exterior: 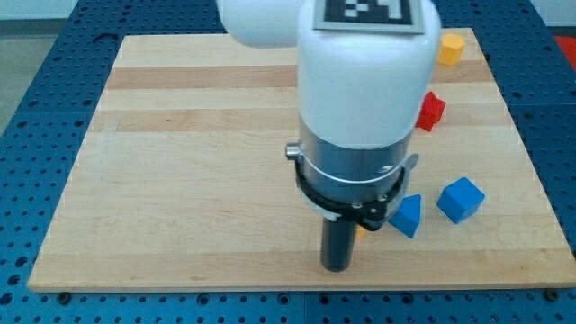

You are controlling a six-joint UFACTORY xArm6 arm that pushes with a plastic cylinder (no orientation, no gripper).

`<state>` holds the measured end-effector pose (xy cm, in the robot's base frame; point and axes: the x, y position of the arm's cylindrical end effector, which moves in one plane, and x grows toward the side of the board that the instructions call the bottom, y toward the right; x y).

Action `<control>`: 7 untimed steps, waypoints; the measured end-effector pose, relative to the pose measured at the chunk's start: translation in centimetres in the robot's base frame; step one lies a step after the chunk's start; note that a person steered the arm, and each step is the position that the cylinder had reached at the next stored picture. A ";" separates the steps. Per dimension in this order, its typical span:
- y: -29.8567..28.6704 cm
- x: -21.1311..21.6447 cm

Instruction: Move the yellow heart towards the blue triangle

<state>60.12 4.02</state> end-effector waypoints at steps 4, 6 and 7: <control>-1.6 1.5; -1.4 -1.6; -1.0 -3.5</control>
